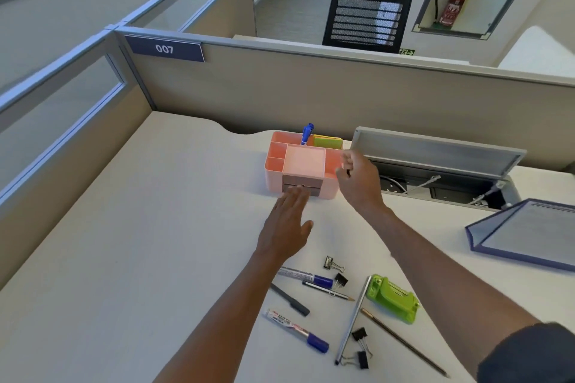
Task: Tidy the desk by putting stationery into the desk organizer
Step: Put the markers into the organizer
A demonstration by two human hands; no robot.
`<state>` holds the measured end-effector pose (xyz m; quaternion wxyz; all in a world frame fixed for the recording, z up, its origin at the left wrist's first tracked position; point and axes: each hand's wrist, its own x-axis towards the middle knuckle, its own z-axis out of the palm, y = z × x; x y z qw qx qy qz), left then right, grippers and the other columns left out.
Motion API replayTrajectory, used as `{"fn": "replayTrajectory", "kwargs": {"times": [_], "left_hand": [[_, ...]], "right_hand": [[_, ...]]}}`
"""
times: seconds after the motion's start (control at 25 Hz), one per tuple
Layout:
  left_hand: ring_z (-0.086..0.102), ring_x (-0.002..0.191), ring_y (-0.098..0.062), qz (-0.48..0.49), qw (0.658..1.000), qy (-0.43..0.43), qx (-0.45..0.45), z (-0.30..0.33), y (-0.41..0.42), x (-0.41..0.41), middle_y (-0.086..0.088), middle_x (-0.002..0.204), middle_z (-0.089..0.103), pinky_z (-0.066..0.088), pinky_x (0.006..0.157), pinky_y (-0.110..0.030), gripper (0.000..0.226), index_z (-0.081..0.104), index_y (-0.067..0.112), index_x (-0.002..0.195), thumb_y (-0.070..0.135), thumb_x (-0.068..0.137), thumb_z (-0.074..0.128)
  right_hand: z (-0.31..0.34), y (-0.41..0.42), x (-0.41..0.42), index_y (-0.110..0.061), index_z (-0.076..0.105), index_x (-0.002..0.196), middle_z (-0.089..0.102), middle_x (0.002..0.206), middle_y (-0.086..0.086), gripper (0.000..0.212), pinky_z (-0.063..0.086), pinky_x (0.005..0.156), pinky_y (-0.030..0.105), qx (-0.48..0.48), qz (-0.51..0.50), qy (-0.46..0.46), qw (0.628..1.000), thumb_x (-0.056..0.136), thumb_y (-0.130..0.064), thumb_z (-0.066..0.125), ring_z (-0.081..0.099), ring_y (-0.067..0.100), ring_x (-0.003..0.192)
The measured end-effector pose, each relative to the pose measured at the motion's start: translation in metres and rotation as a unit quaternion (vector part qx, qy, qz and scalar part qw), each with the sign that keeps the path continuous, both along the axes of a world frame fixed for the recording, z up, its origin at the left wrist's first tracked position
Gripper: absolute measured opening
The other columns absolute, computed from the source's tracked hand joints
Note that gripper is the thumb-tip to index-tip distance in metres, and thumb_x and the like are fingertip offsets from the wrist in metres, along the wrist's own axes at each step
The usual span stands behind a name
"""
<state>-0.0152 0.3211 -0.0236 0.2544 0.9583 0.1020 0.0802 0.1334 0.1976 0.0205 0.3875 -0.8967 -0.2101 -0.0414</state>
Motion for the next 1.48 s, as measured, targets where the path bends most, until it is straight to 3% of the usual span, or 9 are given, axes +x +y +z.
{"fn": "replayTrajectory", "kwargs": {"times": [0.32,0.4,0.52,0.6,0.76,0.92,1.24,1.36,1.48], "left_hand": [[0.026,0.143,-0.013,-0.039,0.998,0.036,-0.042,-0.015,-0.064,-0.069,0.002,0.155,0.033,0.025,0.113,-0.026,0.056,0.036,0.020,0.147,0.013,0.096,0.057],[0.036,0.138,-0.016,-0.062,0.997,0.020,-0.030,-0.018,-0.077,-0.089,-0.001,0.148,0.043,0.035,0.109,-0.028,0.054,0.044,0.018,0.142,0.005,0.091,0.060],[0.054,0.120,-0.022,-0.075,0.996,-0.037,0.020,-0.023,-0.084,-0.122,-0.003,0.127,0.060,0.053,0.089,-0.034,0.058,0.060,0.015,0.123,-0.014,0.073,0.069],[0.056,0.110,-0.020,-0.074,0.994,-0.059,0.050,-0.024,-0.084,-0.143,0.000,0.116,0.062,0.053,0.080,-0.032,0.053,0.064,0.017,0.112,-0.012,0.069,0.072],[0.055,0.106,-0.015,-0.063,0.993,-0.039,0.089,-0.028,-0.086,-0.180,0.008,0.111,0.062,0.046,0.079,-0.025,0.052,0.067,0.024,0.107,-0.012,0.069,0.070],[0.054,0.103,-0.017,-0.039,0.993,-0.015,0.109,-0.031,-0.090,-0.202,0.007,0.107,0.062,0.044,0.077,-0.026,0.043,0.068,0.024,0.106,-0.004,0.074,0.070],[0.056,0.108,-0.024,-0.010,0.990,0.035,0.135,-0.036,-0.098,-0.209,-0.001,0.121,0.060,0.050,0.081,-0.033,0.055,0.061,0.020,0.122,-0.003,0.074,0.071],[0.056,0.109,-0.025,-0.010,0.988,0.049,0.147,-0.037,-0.095,-0.207,-0.003,0.126,0.060,0.050,0.083,-0.036,0.049,0.062,0.019,0.118,-0.002,0.074,0.071],[0.051,0.104,-0.021,0.007,0.987,0.065,0.150,-0.041,-0.093,-0.204,0.001,0.115,0.061,0.046,0.083,-0.034,0.039,0.062,0.020,0.111,-0.002,0.079,0.062]], "right_hand": [[-0.034,-0.104,-0.089,-0.015,0.060,0.120,0.064,0.121,0.000,0.031,0.050,0.095,0.040,-0.001,0.013,0.051,0.999,0.090,-0.011,0.063,0.060,0.018,0.108],[-0.042,-0.119,-0.120,-0.015,0.060,0.119,0.063,0.121,-0.002,0.030,0.049,0.097,0.037,-0.004,0.028,0.035,0.999,0.090,-0.008,0.063,0.059,0.016,0.110],[-0.056,-0.132,-0.163,-0.016,0.059,0.120,0.058,0.124,-0.003,0.033,0.046,0.101,0.033,-0.024,0.065,0.005,0.998,0.089,-0.006,0.063,0.055,0.014,0.116],[-0.066,-0.139,-0.189,-0.016,0.057,0.122,0.054,0.130,-0.003,0.037,0.042,0.105,0.030,-0.039,0.088,-0.011,0.995,0.087,-0.005,0.064,0.050,0.015,0.122],[-0.079,-0.146,-0.228,-0.017,0.056,0.126,0.050,0.134,-0.004,0.043,0.033,0.109,0.020,-0.051,0.130,-0.023,0.990,0.086,-0.004,0.065,0.045,0.011,0.127],[-0.087,-0.152,-0.243,-0.018,0.057,0.125,0.050,0.134,-0.005,0.040,0.038,0.106,0.022,-0.076,0.160,-0.028,0.984,0.086,-0.008,0.065,0.045,0.010,0.126],[-0.090,-0.153,-0.257,-0.020,0.057,0.125,0.050,0.135,-0.005,0.039,0.036,0.108,0.022,-0.087,0.183,-0.040,0.978,0.088,-0.012,0.065,0.043,0.009,0.128],[-0.091,-0.152,-0.261,-0.022,0.056,0.126,0.049,0.137,-0.007,0.039,0.037,0.108,0.022,-0.085,0.195,-0.037,0.976,0.089,-0.013,0.063,0.042,0.007,0.128],[-0.093,-0.151,-0.262,-0.023,0.055,0.127,0.047,0.139,-0.009,0.039,0.035,0.108,0.019,-0.087,0.202,-0.034,0.975,0.089,-0.014,0.061,0.041,0.005,0.129]]}}
